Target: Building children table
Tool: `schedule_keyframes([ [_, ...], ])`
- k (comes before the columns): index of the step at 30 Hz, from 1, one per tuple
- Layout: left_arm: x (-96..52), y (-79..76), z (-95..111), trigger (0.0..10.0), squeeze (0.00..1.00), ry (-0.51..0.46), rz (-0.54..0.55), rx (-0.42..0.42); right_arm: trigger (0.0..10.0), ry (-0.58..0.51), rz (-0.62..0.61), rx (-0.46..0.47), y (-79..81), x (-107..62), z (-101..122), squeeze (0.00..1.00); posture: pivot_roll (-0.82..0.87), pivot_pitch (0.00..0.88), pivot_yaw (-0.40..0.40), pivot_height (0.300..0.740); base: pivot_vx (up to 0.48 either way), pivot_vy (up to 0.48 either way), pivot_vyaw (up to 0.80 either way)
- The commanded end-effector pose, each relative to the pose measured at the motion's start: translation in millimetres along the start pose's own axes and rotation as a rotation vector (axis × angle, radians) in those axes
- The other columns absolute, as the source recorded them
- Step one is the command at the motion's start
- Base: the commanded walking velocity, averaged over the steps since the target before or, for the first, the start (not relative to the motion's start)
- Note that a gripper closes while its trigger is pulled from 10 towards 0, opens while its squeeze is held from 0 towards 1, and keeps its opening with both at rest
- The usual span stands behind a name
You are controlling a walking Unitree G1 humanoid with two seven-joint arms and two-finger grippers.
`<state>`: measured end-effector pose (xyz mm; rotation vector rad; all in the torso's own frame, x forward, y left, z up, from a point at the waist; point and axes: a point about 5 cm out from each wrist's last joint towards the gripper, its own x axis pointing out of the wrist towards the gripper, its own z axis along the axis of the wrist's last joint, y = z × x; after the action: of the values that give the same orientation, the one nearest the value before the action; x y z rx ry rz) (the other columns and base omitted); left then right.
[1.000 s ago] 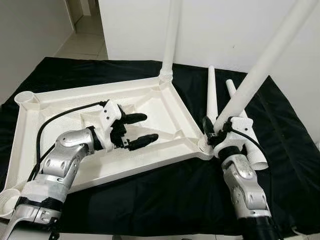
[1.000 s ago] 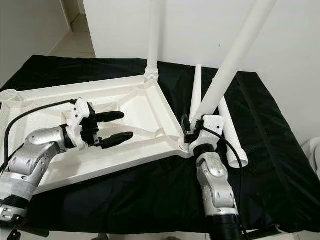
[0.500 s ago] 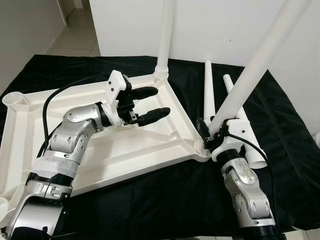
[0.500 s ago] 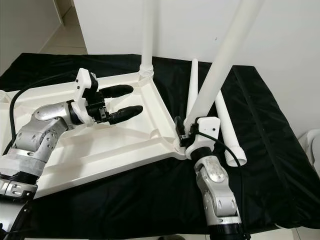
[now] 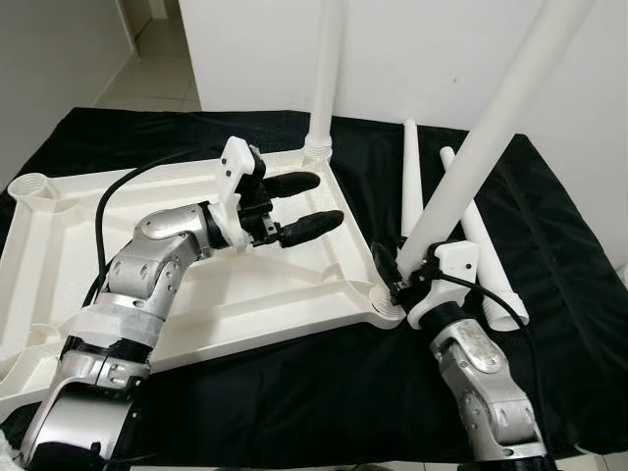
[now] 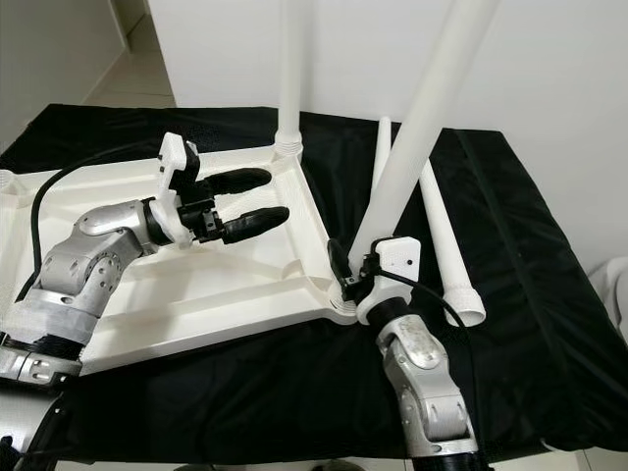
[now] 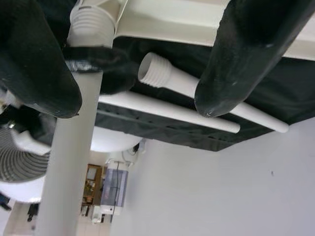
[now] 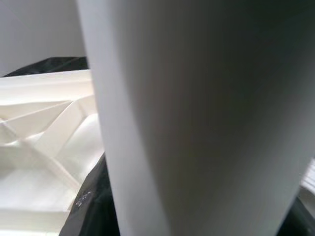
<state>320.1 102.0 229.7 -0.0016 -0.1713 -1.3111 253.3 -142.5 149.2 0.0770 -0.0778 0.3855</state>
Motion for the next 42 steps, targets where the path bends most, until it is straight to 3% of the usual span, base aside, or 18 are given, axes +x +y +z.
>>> schedule_keyframes([
  [1,3.5,-7.4,3.4,10.0,1.00,-0.008,-0.135,-0.020,10.0,0.015,0.068,0.016,0.6,-3.6,4.1,0.00,0.02,0.000,-0.015,0.740,0.000,0.000,0.00],
  [7,11.9,-9.3,12.3,10.0,1.00,-0.019,-0.162,0.031,10.0,0.003,0.256,-0.021,14.0,-5.9,22.4,0.00,0.02,0.000,-0.016,0.740,0.000,0.000,0.00],
  [8,14.1,-10.0,14.2,10.0,0.15,-0.022,-0.172,0.035,10.0,0.007,0.279,-0.038,15.3,-5.7,24.2,0.00,0.02,0.000,-0.017,0.740,0.000,0.000,0.00],
  [9,17.2,-10.5,16.5,10.0,0.00,-0.023,-0.182,0.040,10.0,0.007,0.292,-0.058,14.9,-4.3,26.5,0.00,0.03,0.000,-0.019,0.740,0.000,0.000,0.00],
  [17,30.2,-10.0,29.9,10.0,0.00,-0.046,-0.210,0.008,10.0,0.003,0.294,-0.127,5.8,4.8,35.9,0.00,0.02,0.000,-0.018,0.740,0.000,0.000,0.00],
  [28,44.7,-27.5,55.3,10.0,0.00,-0.152,-0.417,-0.030,10.0,0.071,0.312,-0.175,-6.2,18.2,36.7,0.00,0.02,0.000,-0.018,0.740,0.000,0.000,0.00],
  [34,48.9,-30.7,58.3,10.0,0.00,-0.160,-0.447,-0.023,10.0,0.097,0.328,-0.185,-5.0,20.1,33.1,0.00,0.02,0.000,-0.016,0.740,0.000,0.000,0.00],
  [42,72.5,-31.0,51.4,10.0,0.00,-0.115,-0.433,0.030,10.0,0.162,0.460,-0.207,8.2,22.6,26.7,0.00,0.01,0.000,-0.010,0.740,0.000,0.000,0.00],
])
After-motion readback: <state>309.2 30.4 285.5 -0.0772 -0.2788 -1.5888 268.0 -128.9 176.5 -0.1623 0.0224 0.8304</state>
